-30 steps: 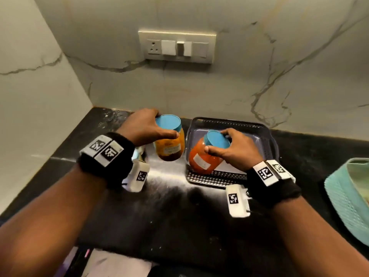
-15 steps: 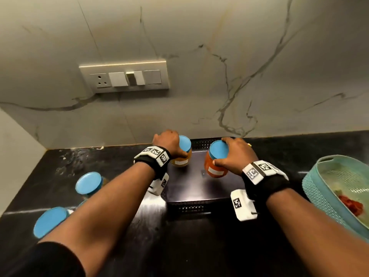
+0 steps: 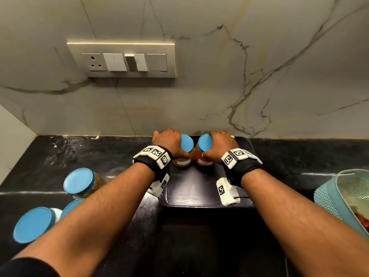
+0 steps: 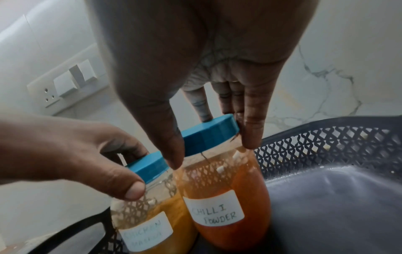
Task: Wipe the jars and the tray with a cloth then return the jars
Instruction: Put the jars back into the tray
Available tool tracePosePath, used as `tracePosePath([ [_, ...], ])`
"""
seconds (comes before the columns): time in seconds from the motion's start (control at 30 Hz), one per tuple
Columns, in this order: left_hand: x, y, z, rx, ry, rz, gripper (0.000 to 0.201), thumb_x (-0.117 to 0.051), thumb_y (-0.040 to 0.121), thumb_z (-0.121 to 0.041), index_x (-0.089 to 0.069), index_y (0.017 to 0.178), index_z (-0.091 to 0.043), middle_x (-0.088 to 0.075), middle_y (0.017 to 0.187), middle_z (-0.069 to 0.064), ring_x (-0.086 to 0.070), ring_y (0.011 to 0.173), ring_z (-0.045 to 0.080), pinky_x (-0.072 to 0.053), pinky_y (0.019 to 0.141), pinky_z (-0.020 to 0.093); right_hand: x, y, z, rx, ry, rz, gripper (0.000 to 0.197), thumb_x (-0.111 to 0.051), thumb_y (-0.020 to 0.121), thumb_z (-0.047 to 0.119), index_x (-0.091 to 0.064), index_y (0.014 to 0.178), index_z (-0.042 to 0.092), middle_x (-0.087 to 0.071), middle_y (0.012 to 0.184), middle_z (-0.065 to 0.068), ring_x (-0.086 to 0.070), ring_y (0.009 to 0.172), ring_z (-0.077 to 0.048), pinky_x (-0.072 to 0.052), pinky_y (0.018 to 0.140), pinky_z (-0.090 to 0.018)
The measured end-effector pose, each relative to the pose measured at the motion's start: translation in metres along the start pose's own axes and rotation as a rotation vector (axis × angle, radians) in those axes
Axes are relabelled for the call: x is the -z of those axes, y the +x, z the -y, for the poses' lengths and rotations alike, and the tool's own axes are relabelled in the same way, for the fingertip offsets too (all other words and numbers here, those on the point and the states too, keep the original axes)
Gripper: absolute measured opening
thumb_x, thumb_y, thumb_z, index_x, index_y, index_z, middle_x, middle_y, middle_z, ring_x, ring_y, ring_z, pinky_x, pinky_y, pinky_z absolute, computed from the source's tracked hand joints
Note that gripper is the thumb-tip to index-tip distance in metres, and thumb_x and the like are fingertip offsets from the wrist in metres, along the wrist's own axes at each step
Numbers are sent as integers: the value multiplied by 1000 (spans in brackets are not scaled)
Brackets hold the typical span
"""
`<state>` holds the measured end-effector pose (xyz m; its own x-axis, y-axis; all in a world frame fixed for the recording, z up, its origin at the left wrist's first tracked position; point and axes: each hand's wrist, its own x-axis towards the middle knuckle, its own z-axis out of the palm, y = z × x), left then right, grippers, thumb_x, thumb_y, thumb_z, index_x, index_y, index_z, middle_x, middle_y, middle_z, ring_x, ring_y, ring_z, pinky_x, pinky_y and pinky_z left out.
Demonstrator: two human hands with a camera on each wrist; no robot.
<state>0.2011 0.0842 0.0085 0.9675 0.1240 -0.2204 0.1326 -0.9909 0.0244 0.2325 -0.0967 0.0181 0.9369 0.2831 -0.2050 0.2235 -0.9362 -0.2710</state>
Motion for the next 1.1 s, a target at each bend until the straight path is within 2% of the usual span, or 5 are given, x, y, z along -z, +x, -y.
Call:
tracePosePath([
  [0.23,7,-8,-2,-10,50,22,86,-70,69,-79,-56,126,-17,-63,121,5,-60,113,27,-38,98,46,-9,4,-1,26,-19,63,81,-77,72,45,-44,140,18,-53,128,-17,-56,118,-37,-48,95,-38],
  [0.37,10,-28,2,-8,-21,-49,106,-64,73,-82,-36,151,-15,-54,143,9,-52,131,31,-36,106,51,2,-6,-2,45,-42,52,84,-76,71,56,-44,140,20,-51,130,-16,-54,120,-37,-47,99,-41],
  [0.7,3,-173,76,177,-603,-293,46,-62,98,-31,-54,142,-18,-62,137,8,-59,124,26,-47,103,43,-11,-72,74,407,261,-206,32,-73,83,26,-70,113,13,-64,118,-12,-58,114,-32,-44,98,-39],
  [0.93,-4,-282,165,509,-665,-544,36,-57,98,-11,-62,133,-17,-65,129,9,-61,118,25,-47,100,40,-50,-119,163,742,165,114,48,-73,85,28,-61,131,19,-59,132,-5,-52,125,-21,-35,101,-26],
  [1.1,-26,-324,215,768,-479,-400,52,-66,95,-27,-53,143,-13,-55,141,19,-53,128,38,-42,107,46,-79,-140,221,863,25,296,71,-77,81,32,-45,144,26,-51,142,-6,-48,131,-25,-38,106,-34],
])
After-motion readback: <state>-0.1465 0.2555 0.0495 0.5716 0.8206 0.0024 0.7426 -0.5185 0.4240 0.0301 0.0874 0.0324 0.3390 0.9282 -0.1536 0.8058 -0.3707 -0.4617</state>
